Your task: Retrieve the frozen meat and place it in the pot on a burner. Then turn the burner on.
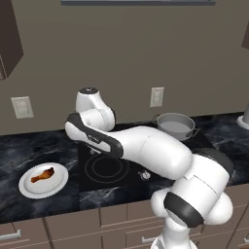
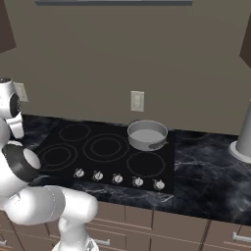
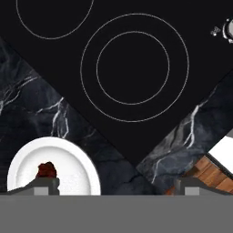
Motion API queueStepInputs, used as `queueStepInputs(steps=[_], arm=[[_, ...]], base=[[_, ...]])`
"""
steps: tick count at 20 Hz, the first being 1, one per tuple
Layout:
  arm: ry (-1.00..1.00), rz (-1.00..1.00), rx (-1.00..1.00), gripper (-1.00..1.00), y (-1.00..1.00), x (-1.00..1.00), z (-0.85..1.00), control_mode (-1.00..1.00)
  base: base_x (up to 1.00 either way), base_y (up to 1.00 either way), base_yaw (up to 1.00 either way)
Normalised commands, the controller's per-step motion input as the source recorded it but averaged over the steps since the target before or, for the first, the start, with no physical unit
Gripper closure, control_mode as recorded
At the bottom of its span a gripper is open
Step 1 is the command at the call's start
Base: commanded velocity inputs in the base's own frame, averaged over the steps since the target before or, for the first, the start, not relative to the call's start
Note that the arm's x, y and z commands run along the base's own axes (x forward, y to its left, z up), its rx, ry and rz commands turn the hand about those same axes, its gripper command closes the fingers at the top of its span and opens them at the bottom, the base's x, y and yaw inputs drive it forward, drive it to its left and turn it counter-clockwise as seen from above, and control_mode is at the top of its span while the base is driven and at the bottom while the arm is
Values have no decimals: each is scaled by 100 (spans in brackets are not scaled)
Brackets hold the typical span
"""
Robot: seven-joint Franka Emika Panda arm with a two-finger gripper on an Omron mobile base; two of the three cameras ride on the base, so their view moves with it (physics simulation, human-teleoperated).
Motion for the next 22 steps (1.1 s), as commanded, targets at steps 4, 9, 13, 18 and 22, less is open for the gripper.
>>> queueStepInputs(steps=[4,9,13,18,22], arm=[[4,0,7,-100,56,10,-20,-100],[0,0,0,-100,64,1,-17,-100],[0,0,-1,-100,59,0,-22,-100],[0,0,-7,-100,26,3,-12,-100],[0,0,-9,-100,6,1,-8,-100]], base=[[0,0,0],[0,0,0],[0,0,0],[0,0,0],[0,0,0]])
